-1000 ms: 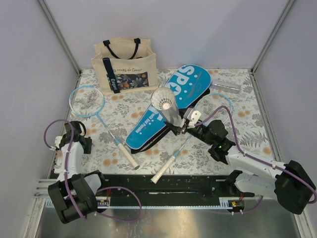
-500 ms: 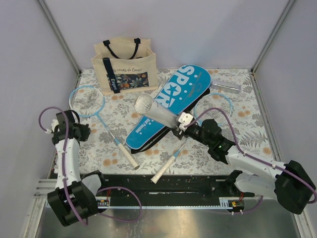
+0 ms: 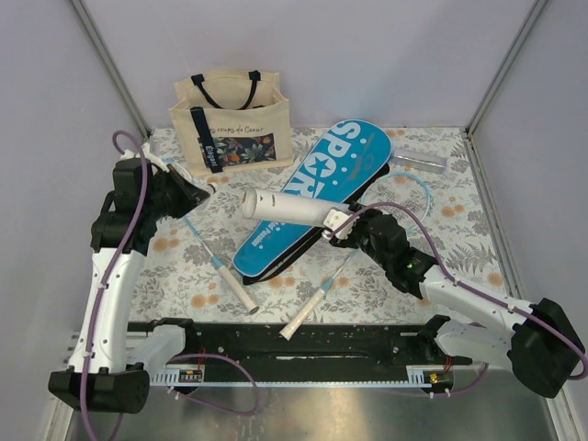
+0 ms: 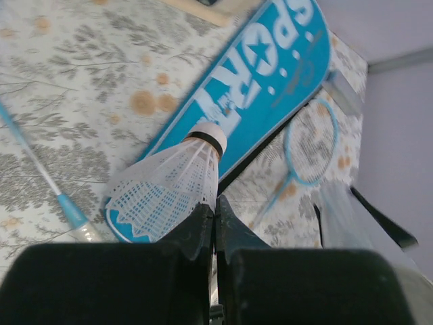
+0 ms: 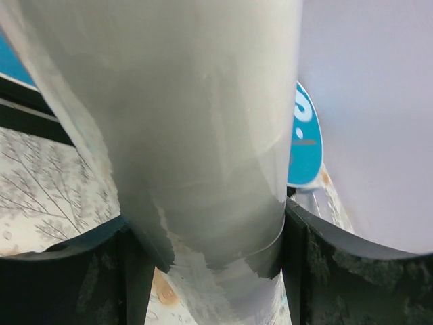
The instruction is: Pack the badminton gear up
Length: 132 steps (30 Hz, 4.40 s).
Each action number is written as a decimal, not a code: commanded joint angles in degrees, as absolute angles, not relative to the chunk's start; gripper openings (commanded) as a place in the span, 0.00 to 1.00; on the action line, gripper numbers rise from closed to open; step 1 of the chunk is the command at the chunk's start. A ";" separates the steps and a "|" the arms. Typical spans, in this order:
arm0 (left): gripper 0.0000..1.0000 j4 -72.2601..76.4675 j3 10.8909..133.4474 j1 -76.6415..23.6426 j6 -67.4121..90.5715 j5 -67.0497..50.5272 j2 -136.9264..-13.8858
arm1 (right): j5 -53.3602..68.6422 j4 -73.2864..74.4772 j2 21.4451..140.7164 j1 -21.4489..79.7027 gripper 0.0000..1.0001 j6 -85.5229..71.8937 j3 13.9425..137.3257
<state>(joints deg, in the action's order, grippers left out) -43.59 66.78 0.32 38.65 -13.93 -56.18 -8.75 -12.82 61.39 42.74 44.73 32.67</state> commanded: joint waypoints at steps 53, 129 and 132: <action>0.10 -41.13 69.87 -23.64 31.11 -40.25 -59.24 | 2.29 -21.62 56.78 39.73 0.27 46.06 28.04; 0.86 8.35 56.25 -37.88 24.52 -21.19 -63.72 | 2.20 -30.85 63.10 52.91 0.33 -29.26 38.58; 0.79 8.35 55.81 -37.97 24.61 -19.69 -64.07 | 1.06 -30.41 63.81 53.17 0.34 -29.62 38.94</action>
